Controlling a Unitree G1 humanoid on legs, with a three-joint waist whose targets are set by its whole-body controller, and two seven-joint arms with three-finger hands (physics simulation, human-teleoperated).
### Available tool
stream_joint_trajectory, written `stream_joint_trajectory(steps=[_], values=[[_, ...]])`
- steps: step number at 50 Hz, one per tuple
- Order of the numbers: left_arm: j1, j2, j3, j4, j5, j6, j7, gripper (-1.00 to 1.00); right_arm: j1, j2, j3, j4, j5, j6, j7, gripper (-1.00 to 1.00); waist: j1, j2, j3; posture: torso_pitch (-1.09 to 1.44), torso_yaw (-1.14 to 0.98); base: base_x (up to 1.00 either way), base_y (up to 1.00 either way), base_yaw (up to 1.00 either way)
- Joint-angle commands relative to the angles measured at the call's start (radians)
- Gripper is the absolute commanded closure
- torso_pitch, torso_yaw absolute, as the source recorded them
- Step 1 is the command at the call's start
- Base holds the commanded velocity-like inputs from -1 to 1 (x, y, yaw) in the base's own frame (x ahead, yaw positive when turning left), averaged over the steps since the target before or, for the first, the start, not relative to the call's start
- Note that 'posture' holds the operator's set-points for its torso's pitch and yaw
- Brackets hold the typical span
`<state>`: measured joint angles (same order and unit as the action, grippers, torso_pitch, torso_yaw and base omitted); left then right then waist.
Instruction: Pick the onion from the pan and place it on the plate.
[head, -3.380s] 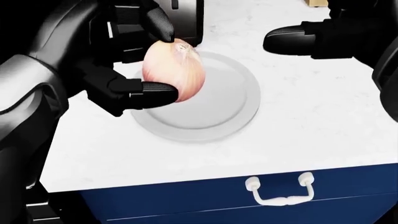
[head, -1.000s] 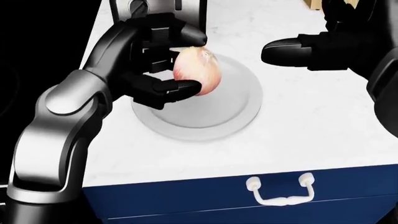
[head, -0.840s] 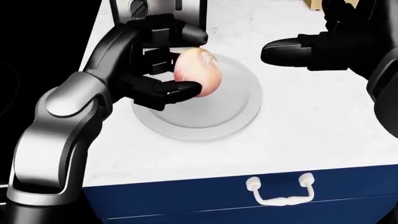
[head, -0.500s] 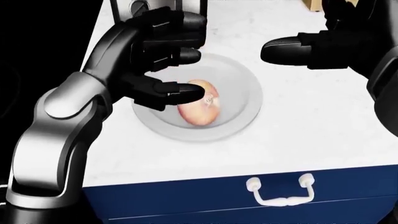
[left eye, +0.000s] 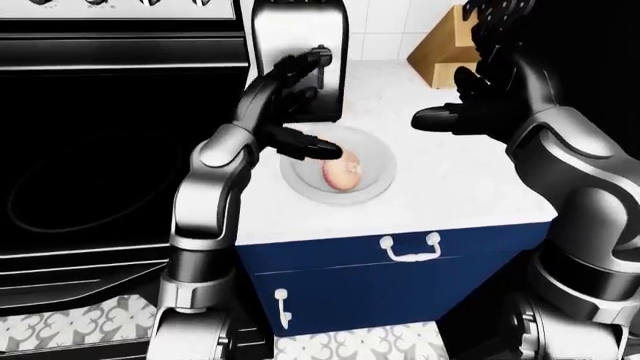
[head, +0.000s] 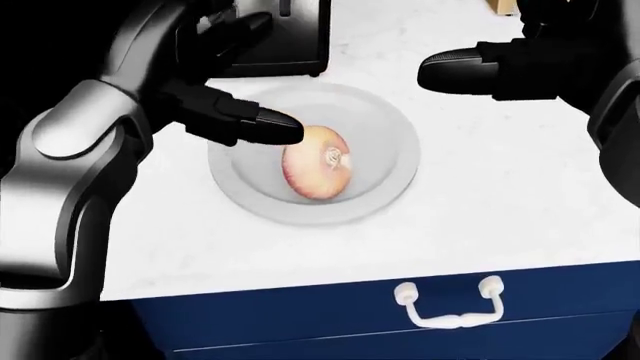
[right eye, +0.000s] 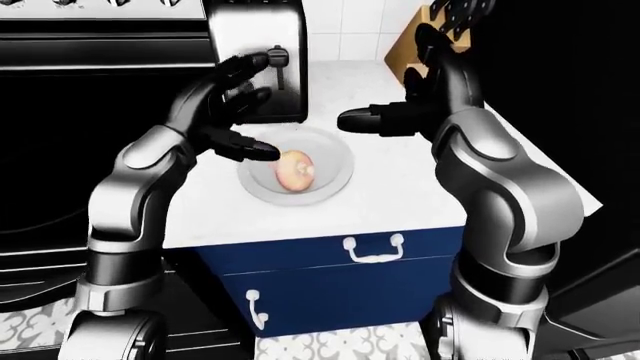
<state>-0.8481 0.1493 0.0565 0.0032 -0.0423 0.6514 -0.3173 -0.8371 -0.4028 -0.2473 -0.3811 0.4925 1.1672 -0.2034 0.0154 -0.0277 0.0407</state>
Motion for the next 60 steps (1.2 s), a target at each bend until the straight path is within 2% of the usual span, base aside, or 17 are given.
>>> stream_joint_trajectory(steps=[1,4,16,36,50,60], values=[[-0.045,0.013,0.014,-0.033,-0.009,-0.018,0.01,-0.9,-0.034,-0.012,-0.009,-0.017,-0.01,-0.038,0.005,-1.0,0.0,-0.002,-0.028,0.0,0.0,0.0,0.0,0.0],[-0.057,0.028,0.021,-0.019,-0.011,-0.026,0.019,-1.0,-0.042,-0.01,-0.007,-0.015,-0.013,-0.037,0.008,-1.0,0.0,-0.001,-0.027,0.0,0.0,0.0,0.0,0.0],[-0.094,0.079,0.055,-0.023,-0.046,0.006,0.068,-1.0,-0.088,-0.019,0.002,0.036,-0.036,-0.056,0.03,-1.0,-0.002,0.004,-0.026,0.0,0.0,0.0,0.0,0.0],[-0.113,0.168,0.108,-0.01,-0.099,-0.016,0.169,-1.0,-0.149,-0.012,0.026,0.125,-0.088,-0.125,0.065,-1.0,-0.005,0.013,-0.024,0.0,0.0,0.0,0.0,0.0],[-0.146,0.22,0.143,0.03,-0.118,-0.107,0.301,-1.0,-0.165,-0.001,0.039,0.16,-0.115,-0.209,0.077,-1.0,-0.009,0.019,-0.022,0.0,0.0,0.0,0.0,0.0],[-0.152,0.243,0.143,0.03,-0.144,-0.136,0.344,-1.0,-0.191,0.008,0.048,0.188,-0.15,-0.286,0.096,-1.0,-0.01,0.023,-0.02,0.0,0.0,0.0,0.0,0.0]])
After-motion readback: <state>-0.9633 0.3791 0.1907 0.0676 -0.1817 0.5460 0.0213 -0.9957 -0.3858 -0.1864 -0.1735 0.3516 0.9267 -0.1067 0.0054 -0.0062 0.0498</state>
